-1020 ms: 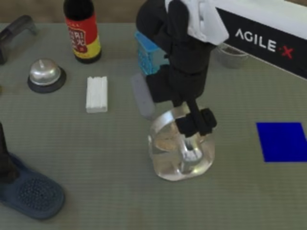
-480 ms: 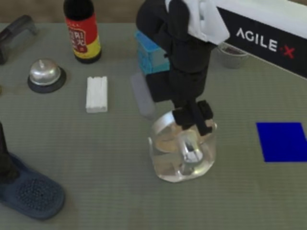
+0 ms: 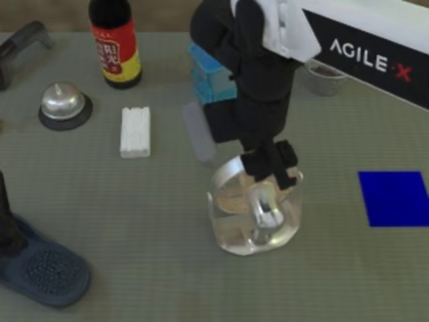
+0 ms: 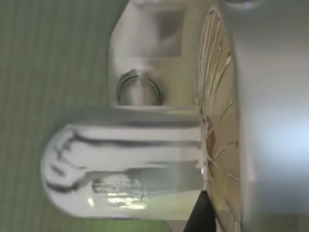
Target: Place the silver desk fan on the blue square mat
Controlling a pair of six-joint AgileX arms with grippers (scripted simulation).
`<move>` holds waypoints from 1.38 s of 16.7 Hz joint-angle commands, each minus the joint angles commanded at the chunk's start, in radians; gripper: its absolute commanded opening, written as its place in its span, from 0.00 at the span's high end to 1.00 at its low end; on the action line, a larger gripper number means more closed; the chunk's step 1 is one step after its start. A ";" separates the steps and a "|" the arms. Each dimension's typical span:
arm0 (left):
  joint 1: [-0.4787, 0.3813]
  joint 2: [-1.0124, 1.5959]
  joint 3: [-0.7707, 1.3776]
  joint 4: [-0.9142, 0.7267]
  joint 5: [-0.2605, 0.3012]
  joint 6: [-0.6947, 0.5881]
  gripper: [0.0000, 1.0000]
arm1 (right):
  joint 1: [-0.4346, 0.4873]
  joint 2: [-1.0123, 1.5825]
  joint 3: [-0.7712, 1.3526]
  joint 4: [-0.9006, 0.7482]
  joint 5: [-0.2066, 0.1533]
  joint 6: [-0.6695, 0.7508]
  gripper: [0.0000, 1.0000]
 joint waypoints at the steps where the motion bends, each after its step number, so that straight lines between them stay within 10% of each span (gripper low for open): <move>1: 0.000 0.000 0.000 0.000 0.000 0.000 0.00 | 0.002 0.004 0.014 -0.014 0.000 -0.001 1.00; 15: 0.000 0.000 0.000 0.000 0.000 0.000 0.00 | -0.001 0.031 0.251 -0.213 0.005 0.030 1.00; 23: 0.000 0.000 0.000 0.000 0.000 0.000 0.00 | -0.087 -0.012 0.197 -0.133 0.064 0.560 1.00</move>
